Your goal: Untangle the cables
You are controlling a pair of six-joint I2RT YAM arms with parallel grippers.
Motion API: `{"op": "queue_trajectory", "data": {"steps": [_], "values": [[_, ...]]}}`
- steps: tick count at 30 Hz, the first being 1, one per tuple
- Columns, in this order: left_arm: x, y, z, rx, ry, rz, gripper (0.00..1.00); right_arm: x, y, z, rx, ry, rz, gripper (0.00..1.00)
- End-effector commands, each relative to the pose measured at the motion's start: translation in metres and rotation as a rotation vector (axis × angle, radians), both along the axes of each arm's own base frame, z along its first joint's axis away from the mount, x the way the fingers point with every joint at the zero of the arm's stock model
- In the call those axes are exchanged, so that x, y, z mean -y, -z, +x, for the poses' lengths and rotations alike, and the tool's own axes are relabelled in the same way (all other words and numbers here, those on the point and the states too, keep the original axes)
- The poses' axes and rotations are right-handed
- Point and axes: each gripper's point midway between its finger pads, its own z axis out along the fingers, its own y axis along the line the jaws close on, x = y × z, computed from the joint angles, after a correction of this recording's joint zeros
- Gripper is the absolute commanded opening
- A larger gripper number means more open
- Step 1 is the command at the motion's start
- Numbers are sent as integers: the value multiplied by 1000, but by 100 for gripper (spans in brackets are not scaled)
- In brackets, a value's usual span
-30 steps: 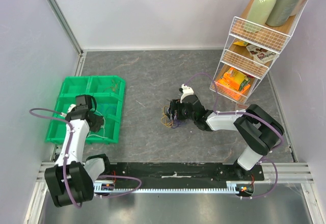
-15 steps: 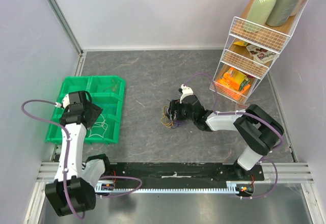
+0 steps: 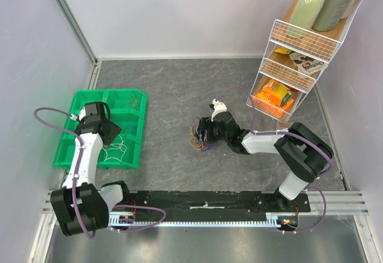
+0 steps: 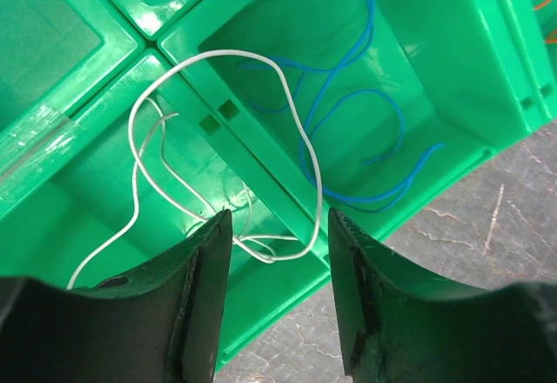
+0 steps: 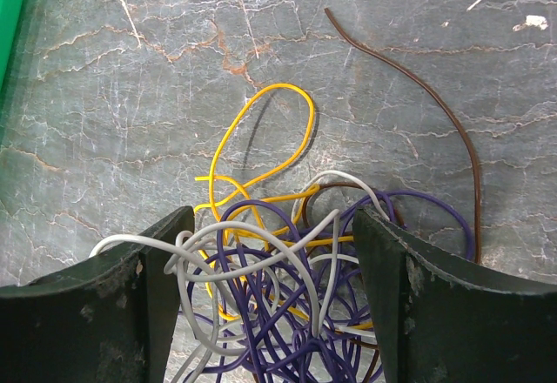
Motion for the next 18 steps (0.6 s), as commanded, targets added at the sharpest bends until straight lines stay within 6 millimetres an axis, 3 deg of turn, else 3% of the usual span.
{"op": "queue_trajectory", "data": {"steps": [1, 7, 10, 18], "values": [[-9, -2, 9, -6, 9, 48, 53, -9, -6, 3, 21, -22, 11, 81], [-13, 4, 6, -32, -10, 73, 41, -9, -4, 2, 18, -23, 5, 81], [-13, 4, 4, -25, -20, 73, 26, -9, -5, 2, 18, -22, 7, 81], [-14, -11, -2, 33, -36, 91, 2, -9, -4, 2, 15, -24, 4, 81]]}}
